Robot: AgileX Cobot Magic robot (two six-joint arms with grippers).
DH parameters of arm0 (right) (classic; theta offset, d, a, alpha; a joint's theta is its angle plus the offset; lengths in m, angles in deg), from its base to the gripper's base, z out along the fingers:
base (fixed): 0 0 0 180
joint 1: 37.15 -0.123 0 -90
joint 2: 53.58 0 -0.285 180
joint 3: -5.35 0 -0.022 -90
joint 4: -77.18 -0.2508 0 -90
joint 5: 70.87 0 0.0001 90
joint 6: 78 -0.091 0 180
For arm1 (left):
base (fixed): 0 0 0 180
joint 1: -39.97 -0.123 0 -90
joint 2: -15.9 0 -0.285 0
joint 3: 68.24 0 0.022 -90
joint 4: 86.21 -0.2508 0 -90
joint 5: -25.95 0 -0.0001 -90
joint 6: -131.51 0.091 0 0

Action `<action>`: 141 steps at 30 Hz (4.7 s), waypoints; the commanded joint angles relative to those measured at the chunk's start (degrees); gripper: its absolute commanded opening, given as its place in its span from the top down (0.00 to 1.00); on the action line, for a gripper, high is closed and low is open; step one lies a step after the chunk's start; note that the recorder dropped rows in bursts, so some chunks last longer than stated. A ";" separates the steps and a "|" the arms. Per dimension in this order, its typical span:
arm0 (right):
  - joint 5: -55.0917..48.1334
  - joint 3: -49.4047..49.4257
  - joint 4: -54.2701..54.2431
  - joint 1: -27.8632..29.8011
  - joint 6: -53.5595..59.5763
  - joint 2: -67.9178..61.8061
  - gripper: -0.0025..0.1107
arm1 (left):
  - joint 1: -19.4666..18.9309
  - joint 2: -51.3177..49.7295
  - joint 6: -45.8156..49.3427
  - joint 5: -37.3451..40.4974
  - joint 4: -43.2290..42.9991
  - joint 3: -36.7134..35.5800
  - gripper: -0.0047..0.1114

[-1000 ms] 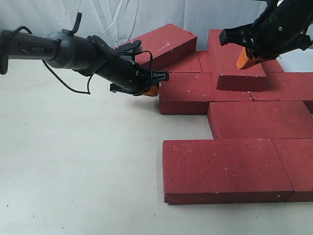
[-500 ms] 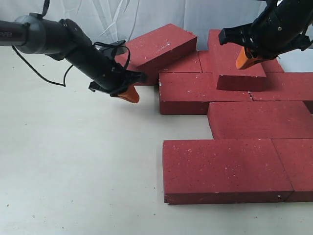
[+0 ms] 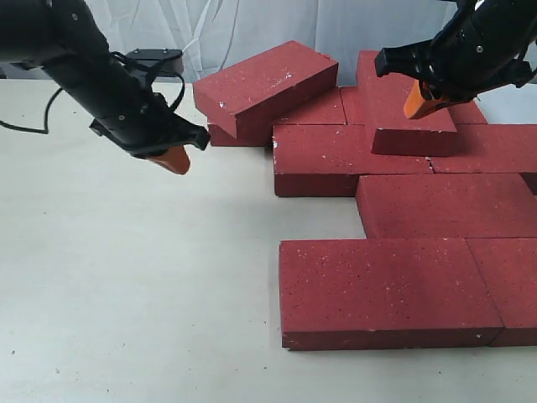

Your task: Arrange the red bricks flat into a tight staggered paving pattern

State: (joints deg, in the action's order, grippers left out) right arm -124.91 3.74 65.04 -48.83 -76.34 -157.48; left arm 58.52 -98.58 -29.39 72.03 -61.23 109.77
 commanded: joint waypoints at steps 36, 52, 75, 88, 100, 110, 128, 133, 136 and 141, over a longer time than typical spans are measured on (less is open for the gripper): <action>13.75 -14.86 -2.67 -11.79 4.28 -16.58 0.99 | -0.12 22.48 -1.07 -15.22 1.53 -12.38 0.96; 17.34 -35.78 -11.48 -11.79 4.36 -34.67 0.99 | -4.04 22.48 -3.91 -16.04 -1.22 -12.38 0.96; -13.41 -37.95 -11.94 -20.94 15.65 -38.32 0.99 | -4.31 22.48 -4.03 -16.28 -0.59 -12.38 0.96; -4.84 -37.95 -4.71 -22.61 13.36 -26.79 0.99 | -4.31 22.48 -4.03 -16.15 -0.60 -12.38 0.96; 12.21 -36.26 0.10 -22.61 6.29 -37.15 0.99 | -4.31 22.48 -4.03 -16.03 -0.18 -12.38 0.96; -11.81 -36.26 -9.32 -26.89 11.81 -32.44 0.99 | -4.31 22.48 -4.03 -15.77 0.29 -12.38 0.96; 9.56 -36.26 13.54 -27.69 -3.04 -35.27 0.99 | -4.31 22.48 -4.03 -15.29 0.88 -12.38 0.96; 8.46 -36.26 13.54 -27.69 -4.91 -39.48 0.99 | -4.31 22.48 -4.03 -15.18 0.93 -12.38 0.96; 4.94 -36.26 12.14 -27.69 -5.36 -40.12 0.99 | -4.31 22.48 -4.03 -15.18 0.93 -12.38 0.96; -4.41 -36.26 8.40 -29.13 -2.81 -39.20 0.99 | -4.31 22.48 -4.03 -15.18 0.93 -12.38 0.96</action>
State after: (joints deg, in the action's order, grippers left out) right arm -121.02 -32.83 75.55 -77.05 -80.85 -197.01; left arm 54.22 -76.51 -33.46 56.89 -60.62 97.72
